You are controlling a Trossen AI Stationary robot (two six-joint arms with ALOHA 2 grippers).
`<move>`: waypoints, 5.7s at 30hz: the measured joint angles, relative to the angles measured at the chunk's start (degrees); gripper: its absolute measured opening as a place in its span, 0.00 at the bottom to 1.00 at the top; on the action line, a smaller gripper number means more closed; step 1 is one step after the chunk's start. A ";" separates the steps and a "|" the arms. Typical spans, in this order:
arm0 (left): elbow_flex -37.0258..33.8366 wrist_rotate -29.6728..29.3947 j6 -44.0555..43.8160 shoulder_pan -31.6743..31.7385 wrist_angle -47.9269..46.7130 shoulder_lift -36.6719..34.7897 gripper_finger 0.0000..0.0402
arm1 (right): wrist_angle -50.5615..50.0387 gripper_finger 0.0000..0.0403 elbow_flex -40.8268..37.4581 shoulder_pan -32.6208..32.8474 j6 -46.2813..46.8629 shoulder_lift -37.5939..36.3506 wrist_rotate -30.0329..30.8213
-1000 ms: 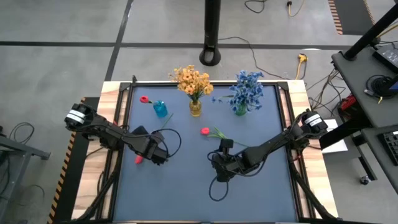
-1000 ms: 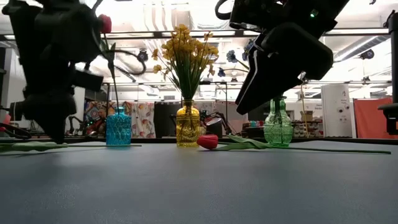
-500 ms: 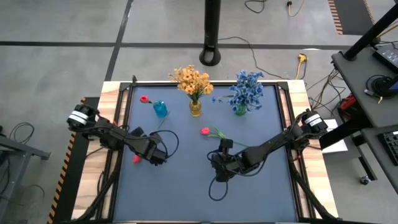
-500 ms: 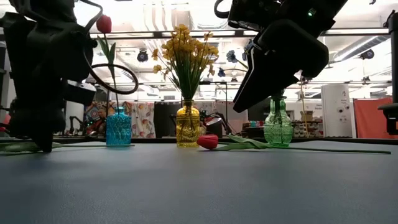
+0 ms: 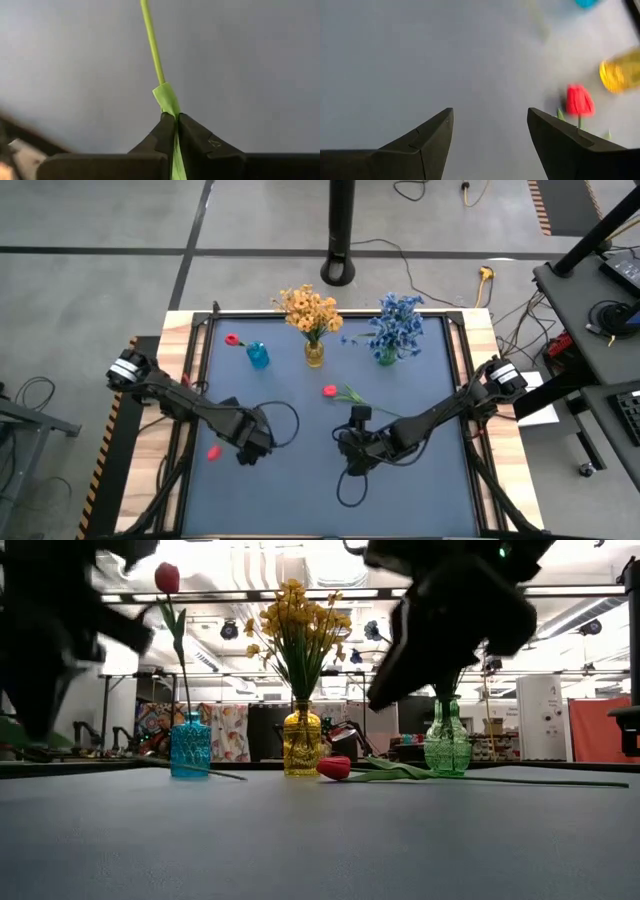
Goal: Sort flowers into vase by color
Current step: Put the bottom red tulip into the blue vase
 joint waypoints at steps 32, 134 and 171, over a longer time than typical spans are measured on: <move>18.72 -7.15 5.47 -4.53 7.70 1.17 0.00 | 31.97 0.59 7.74 -4.24 -24.32 4.93 -13.45; -15.24 -30.71 72.28 -5.39 130.68 -0.78 0.02 | 96.94 0.05 -13.38 0.50 -28.12 7.49 2.32; -14.12 -36.03 47.46 -8.44 83.07 -9.78 0.02 | 46.93 0.60 1.95 -3.32 -11.20 0.58 -2.04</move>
